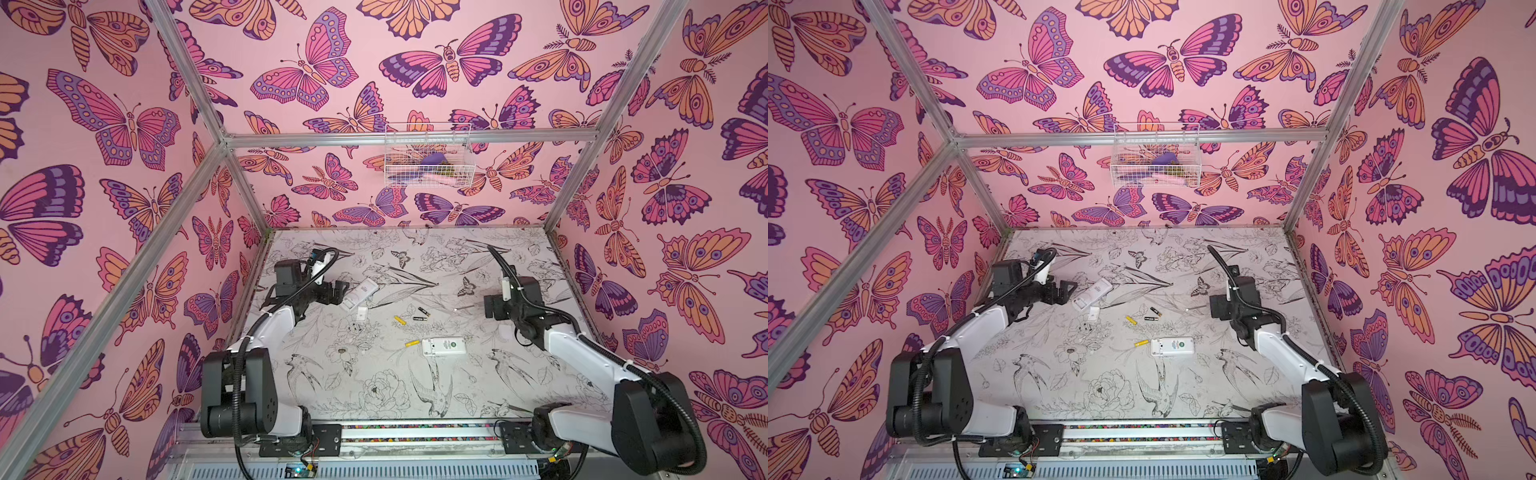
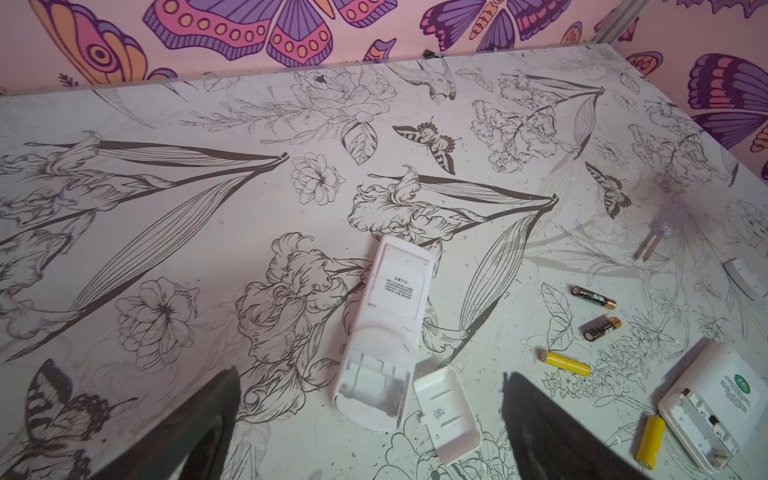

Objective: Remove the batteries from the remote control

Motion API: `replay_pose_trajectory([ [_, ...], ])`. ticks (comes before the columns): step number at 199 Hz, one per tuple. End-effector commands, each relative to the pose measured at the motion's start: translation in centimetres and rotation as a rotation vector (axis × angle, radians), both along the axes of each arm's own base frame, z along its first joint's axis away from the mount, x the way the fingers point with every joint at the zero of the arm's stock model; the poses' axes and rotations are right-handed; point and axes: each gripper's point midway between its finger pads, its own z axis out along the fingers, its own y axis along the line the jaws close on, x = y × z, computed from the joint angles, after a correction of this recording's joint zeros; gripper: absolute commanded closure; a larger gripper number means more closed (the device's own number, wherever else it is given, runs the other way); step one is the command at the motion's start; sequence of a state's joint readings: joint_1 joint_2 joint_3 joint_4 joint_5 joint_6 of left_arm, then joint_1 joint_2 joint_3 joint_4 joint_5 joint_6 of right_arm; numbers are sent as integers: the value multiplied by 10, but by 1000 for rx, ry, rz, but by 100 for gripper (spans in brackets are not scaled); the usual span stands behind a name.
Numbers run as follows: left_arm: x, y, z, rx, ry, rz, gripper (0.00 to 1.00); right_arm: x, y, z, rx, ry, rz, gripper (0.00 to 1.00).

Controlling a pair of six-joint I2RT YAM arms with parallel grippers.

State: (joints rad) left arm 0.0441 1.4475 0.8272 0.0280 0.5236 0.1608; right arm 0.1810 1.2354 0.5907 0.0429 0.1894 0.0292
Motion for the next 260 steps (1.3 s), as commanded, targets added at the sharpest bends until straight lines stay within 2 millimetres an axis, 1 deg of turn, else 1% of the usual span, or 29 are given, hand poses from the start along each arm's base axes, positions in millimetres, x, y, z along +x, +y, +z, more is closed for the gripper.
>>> replay_pose_trajectory([
  [1, -5, -9, -19, 17, -30, -55, 1, 19, -15, 30, 72, -202, -54, 1],
  [8, -6, -7, -24, 29, -41, -49, 1, 18, -20, 27, 88, -205, -70, 1],
  [19, -6, -3, -30, 40, -50, -30, 1, 17, -22, 26, 103, -232, -68, 1],
  [30, -5, -1, -32, 31, -80, -21, 1, 16, -24, 23, 103, -256, -67, 1],
  [50, -10, -1, -37, 33, -128, -14, 1, 15, -29, 17, 107, -277, -87, 1],
  [68, -14, 6, -41, 38, -174, 30, 1, 16, -29, 12, 102, -277, -78, 0],
  [82, -18, 8, -40, 49, -230, 40, 1, 18, -32, 8, 87, -270, -89, 0],
  [94, -19, 11, -38, 50, -256, 65, 1, 19, -36, 9, 80, -288, -112, 0],
  [99, -20, 14, -39, 50, -258, 82, 1, 18, -37, 10, 77, -301, -110, 0],
  [102, -19, 16, -35, 48, -283, 93, 1, 19, -37, 12, 77, -314, -110, 0],
  [107, -19, 19, -34, 43, -300, 114, 1, 19, -38, 15, 78, -338, -112, 0],
  [120, -20, 30, -34, 46, -327, 177, 1, 20, -42, 16, 80, -370, -124, 0],
  [138, -19, 36, -36, 52, -319, 220, 1, 25, -44, 7, 77, -385, -121, 0],
  [144, -17, 41, -37, 54, -319, 248, 1, 27, -43, 0, 80, -383, -118, 0],
  [153, -18, 46, -46, 57, -293, 273, 1, 28, -43, -8, 81, -379, -115, 1],
  [158, -13, 47, -42, 54, -331, 280, 1, 30, -43, -9, 83, -394, -111, 1],
  [160, -19, 47, -51, 56, -317, 279, 1, 30, -42, -9, 84, -399, -109, 1],
  [170, -20, 48, -56, 58, -287, 286, 1, 32, -41, -8, 88, -421, -103, 1],
  [174, -21, 47, -61, 63, -261, 286, 1, 32, -42, -8, 88, -417, -106, 1],
  [176, -14, 48, -53, 63, -281, 288, 1, 33, -43, -9, 88, -412, -108, 1],
  [180, -12, 48, -51, 59, -285, 290, 1, 33, -44, -10, 89, -400, -114, 1],
  [195, -12, 49, -51, 56, -289, 300, 1, 40, -57, -14, 92, -336, -190, 1],
  [210, -9, 59, -53, 56, -267, 352, 1, 39, -56, -16, 85, -309, -183, 0],
  [227, -9, 59, -53, 59, -259, 352, 1, 39, -56, -14, 88, -339, -177, 0],
  [260, -9, 58, -52, 61, -257, 349, 1, 39, -53, -14, 86, -317, -164, 0],
])
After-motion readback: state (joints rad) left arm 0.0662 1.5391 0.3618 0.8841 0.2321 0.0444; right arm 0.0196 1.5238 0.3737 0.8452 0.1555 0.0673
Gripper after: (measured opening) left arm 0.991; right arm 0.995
